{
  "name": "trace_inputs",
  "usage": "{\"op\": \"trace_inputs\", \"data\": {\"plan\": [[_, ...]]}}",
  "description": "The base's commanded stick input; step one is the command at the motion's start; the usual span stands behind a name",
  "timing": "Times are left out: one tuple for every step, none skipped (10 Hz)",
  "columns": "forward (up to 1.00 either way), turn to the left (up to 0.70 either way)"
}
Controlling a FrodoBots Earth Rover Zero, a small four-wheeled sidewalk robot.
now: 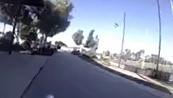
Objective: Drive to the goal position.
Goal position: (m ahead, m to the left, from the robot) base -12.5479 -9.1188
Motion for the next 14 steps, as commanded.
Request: {"op": "trace_inputs", "data": {"plan": [[1.0, 0.0], [1.0, 0.0], [1.0, 0.03], [1.0, 0.14], [1.0, 0.25], [1.0, 0.27], [1.0, 0.27], [1.0, 0.21], [1.0, 0.1], [1.0, 0.0], [1.0, 0.0], [1.0, 0.0], [1.0, 0.0], [1.0, 0.0]]}}
